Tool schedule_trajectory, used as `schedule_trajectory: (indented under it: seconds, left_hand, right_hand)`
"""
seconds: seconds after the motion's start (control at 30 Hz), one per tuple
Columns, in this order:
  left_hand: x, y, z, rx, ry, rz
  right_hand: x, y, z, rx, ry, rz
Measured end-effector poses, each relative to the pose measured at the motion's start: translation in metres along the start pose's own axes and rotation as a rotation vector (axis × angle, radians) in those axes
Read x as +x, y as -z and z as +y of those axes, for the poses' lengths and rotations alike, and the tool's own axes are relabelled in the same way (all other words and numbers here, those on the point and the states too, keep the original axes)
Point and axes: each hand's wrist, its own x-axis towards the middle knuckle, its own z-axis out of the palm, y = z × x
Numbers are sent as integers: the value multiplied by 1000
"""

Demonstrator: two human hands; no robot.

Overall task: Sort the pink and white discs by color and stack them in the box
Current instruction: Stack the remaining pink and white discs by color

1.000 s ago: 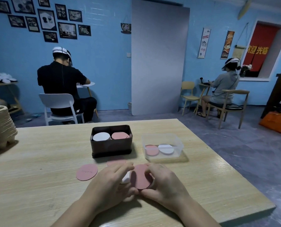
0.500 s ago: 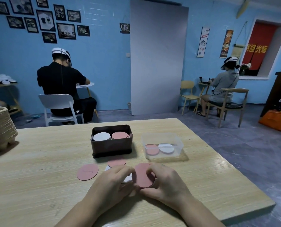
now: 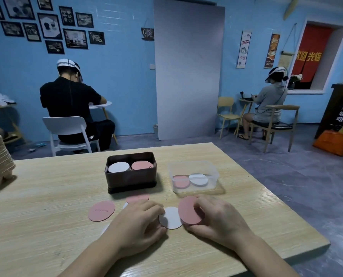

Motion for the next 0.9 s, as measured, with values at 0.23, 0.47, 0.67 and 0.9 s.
schedule_trajectory:
  seconds: [0.23, 0.47, 0.67, 0.9]
  left_hand:
    - [24, -2, 8, 38, 16, -65]
    - [15, 1, 0, 62, 4, 39]
    - [-5, 22, -18, -53, -63, 247]
    - [-15, 29, -23, -39, -111, 342]
  right_hand:
    - [-4, -2, 0, -17, -29, 10]
    - [-4, 1, 0, -1, -47, 4]
    - [4, -4, -4, 58, -40, -3]
    - [39, -22, -49, 180, 46, -60]
